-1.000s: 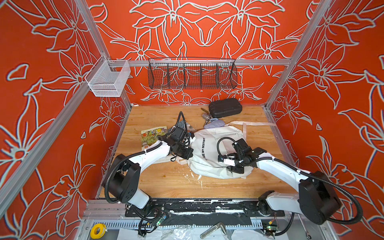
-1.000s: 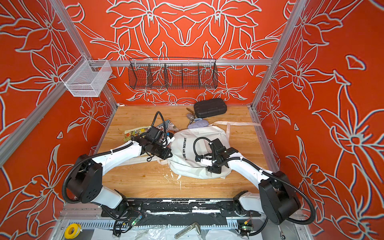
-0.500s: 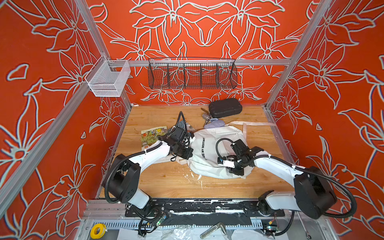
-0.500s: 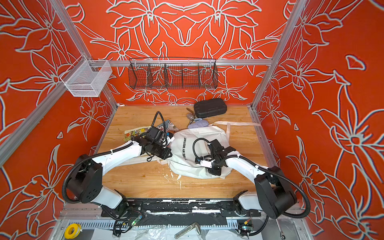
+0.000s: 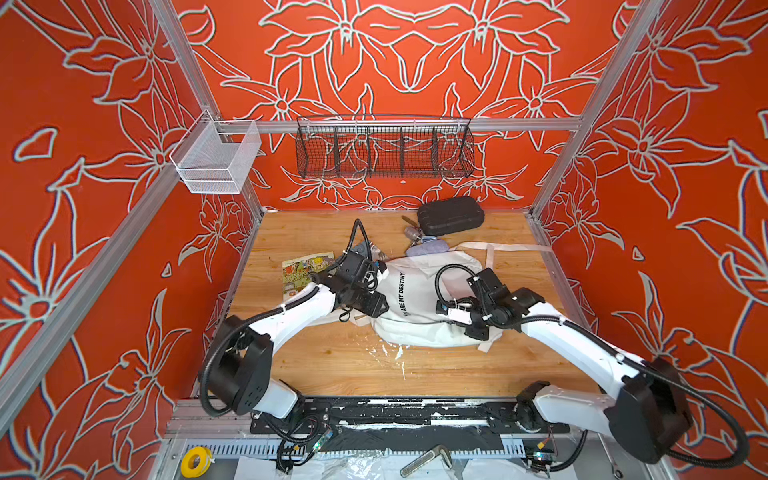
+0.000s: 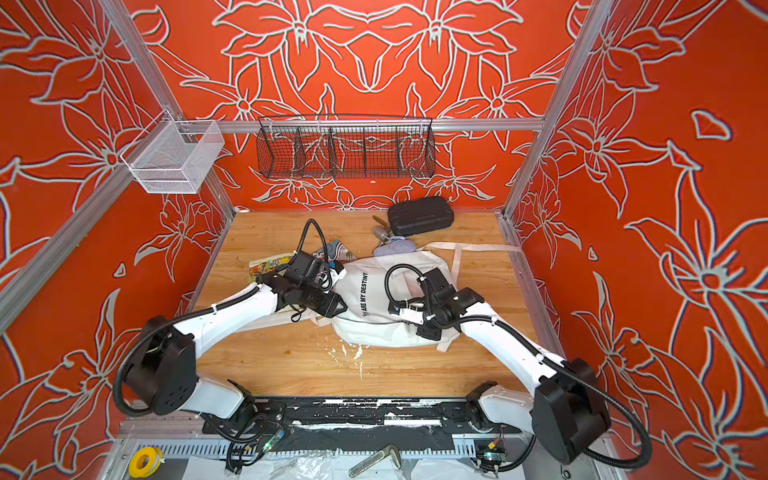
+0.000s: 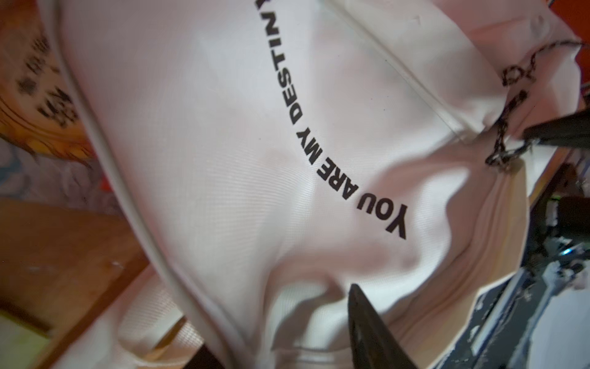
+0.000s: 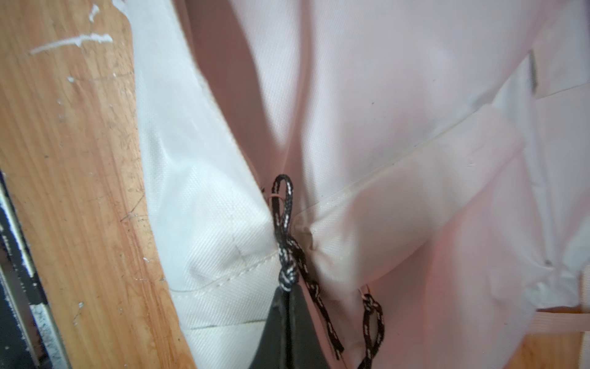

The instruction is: Pack the student bag

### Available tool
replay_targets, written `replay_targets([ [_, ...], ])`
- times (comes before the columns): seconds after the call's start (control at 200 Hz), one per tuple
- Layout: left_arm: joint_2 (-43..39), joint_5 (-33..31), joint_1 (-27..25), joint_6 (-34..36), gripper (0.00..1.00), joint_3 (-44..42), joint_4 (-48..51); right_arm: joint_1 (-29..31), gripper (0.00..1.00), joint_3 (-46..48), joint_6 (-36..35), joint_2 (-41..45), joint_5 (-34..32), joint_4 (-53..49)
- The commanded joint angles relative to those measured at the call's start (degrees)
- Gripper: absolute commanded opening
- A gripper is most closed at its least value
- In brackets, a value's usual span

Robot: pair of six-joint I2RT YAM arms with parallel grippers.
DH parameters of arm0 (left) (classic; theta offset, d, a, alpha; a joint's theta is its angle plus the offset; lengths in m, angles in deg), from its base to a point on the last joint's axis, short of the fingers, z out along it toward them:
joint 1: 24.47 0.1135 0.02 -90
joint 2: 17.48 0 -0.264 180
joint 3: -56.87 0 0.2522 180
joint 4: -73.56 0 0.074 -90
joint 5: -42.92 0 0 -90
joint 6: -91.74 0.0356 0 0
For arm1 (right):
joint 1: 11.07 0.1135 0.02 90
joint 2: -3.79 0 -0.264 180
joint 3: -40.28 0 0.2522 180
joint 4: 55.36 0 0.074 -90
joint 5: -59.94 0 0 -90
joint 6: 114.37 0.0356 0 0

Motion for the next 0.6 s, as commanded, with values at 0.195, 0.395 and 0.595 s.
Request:
replay_targets([
  [0.195,-10.26,0.89,-3.96,9.4,0.71,-2.9,-11.07,1.57,0.0,-4.2,1.96,0.7,7.3,-0.51],
  [0.395,-6.43,0.67,-9.15,15.13,0.66,-0.52,-11.69,1.8,0.0,-3.38,1.67,-0.72,7.92,1.03],
  [0.595,-11.88,3.47,-9.24,17.7,0.66,-7.27,-20.83,1.8,0.0,-1.37,2.4,-2.81,8.13,2.32],
])
